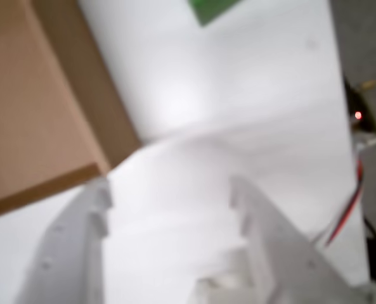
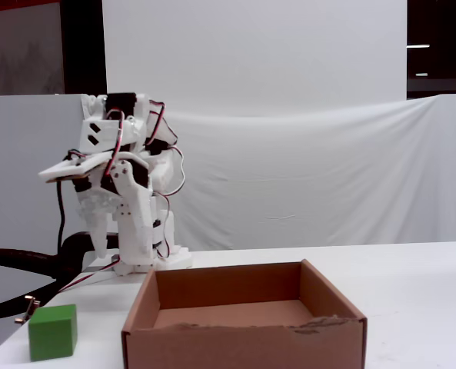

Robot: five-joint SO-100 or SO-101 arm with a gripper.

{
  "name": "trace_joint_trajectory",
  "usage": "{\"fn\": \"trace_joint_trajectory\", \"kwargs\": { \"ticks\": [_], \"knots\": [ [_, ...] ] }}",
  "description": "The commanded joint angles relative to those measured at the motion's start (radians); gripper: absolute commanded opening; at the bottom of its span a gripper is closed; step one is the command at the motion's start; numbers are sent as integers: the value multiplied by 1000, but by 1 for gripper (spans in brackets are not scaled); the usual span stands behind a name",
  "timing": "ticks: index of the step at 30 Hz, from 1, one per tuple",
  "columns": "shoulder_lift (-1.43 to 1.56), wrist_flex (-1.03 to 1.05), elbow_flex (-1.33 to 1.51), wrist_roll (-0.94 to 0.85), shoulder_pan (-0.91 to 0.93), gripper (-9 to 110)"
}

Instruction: Grasp a green cube and put it in a box.

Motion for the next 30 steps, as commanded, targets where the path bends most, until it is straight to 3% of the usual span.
{"fn": "trace_joint_trajectory", "kwargs": {
  "ticks": [1,15,30],
  "knots": [
    [-92,-18,-120,-8,41,26],
    [-442,-64,-360,-17,261,26],
    [-736,-147,-499,-232,371,28]
  ]
}}
